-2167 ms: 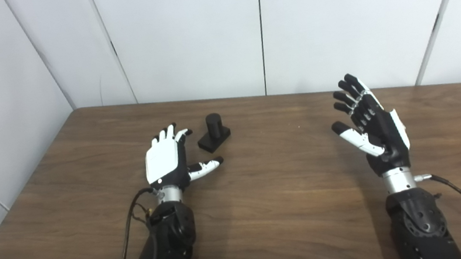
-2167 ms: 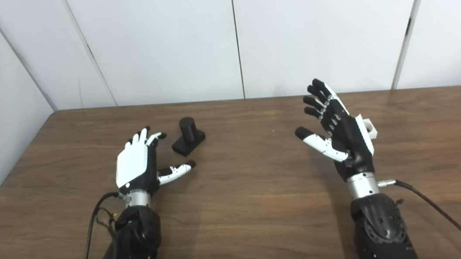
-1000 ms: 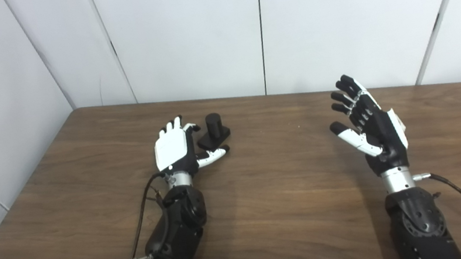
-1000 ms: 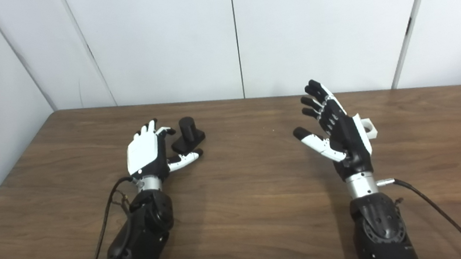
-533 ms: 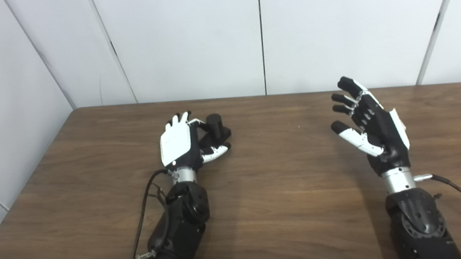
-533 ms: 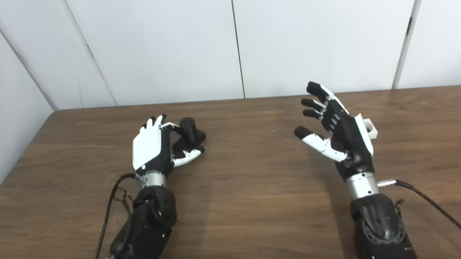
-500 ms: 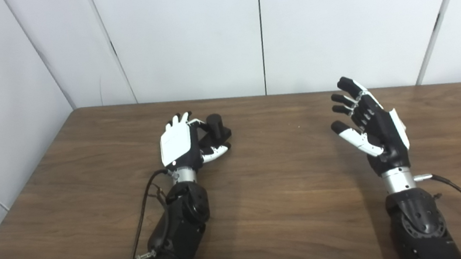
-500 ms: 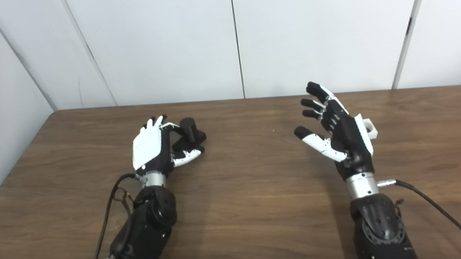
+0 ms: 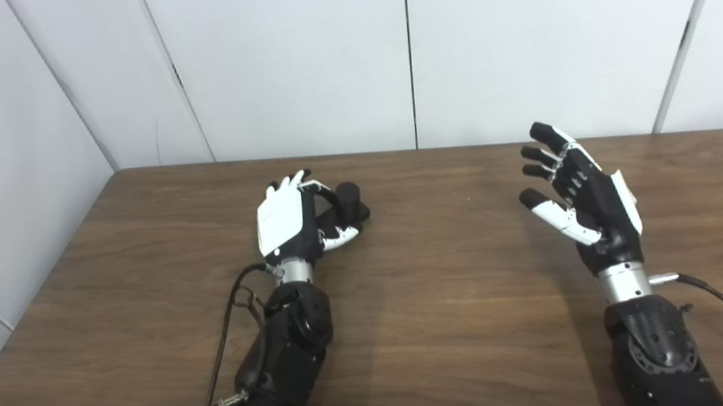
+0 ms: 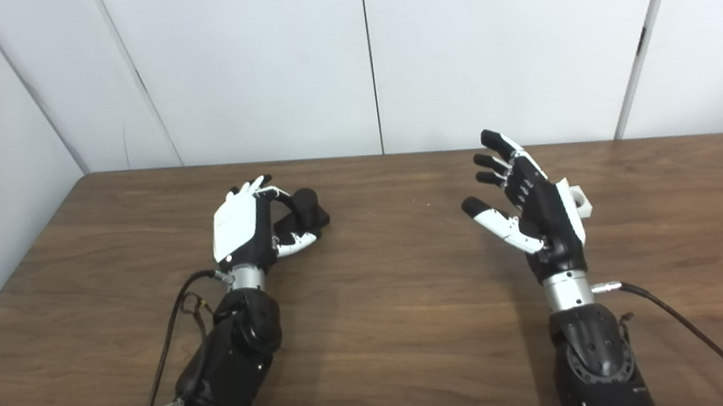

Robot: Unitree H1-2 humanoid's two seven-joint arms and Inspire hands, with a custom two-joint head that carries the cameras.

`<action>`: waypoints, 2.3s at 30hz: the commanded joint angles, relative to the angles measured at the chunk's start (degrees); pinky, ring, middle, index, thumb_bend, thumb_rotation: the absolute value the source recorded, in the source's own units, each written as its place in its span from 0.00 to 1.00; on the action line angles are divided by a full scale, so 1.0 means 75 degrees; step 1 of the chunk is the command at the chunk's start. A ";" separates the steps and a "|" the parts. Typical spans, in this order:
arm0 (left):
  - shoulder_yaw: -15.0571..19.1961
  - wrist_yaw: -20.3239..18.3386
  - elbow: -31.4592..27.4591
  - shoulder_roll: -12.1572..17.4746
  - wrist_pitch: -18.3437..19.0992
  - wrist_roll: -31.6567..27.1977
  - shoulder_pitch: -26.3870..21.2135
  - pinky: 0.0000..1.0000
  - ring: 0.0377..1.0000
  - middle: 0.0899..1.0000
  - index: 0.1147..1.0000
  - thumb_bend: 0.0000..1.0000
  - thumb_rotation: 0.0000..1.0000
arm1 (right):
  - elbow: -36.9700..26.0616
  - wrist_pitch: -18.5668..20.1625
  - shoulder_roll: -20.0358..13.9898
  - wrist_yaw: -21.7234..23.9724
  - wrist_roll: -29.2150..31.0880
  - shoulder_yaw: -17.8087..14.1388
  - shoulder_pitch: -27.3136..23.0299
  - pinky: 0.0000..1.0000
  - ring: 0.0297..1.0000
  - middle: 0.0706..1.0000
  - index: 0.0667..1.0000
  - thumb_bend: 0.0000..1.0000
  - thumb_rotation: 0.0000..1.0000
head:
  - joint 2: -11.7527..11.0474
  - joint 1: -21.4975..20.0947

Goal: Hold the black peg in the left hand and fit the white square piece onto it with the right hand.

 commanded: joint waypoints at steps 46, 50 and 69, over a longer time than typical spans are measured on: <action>-0.1369 -0.3438 -0.0645 0.0968 -0.3227 -0.1101 0.0373 1.00 1.00 0.93 0.43 0.52 0.09 | 0.0630 -0.0052 -0.0348 0.0057 0.0052 0.0049 0.1406 0.73 0.81 0.88 0.84 0.73 0.53 | 0.0121 -0.0096; -0.1589 -0.3550 -0.0614 0.0934 -0.3599 -0.1147 0.0379 1.00 1.00 0.92 0.43 0.52 0.09 | 0.0644 -0.0052 -0.0374 0.0093 0.0110 0.0034 0.1404 0.73 0.80 0.88 0.85 0.71 0.52 | 0.0133 -0.0111; -0.2355 -0.3623 -0.0298 0.0479 -0.4695 -0.1122 0.0506 0.97 1.00 0.95 0.43 0.51 0.09 | 0.0532 -0.0052 -0.0453 0.0228 0.0232 -0.0013 0.1448 0.77 0.83 0.88 0.85 0.71 0.52 | 0.0239 -0.0223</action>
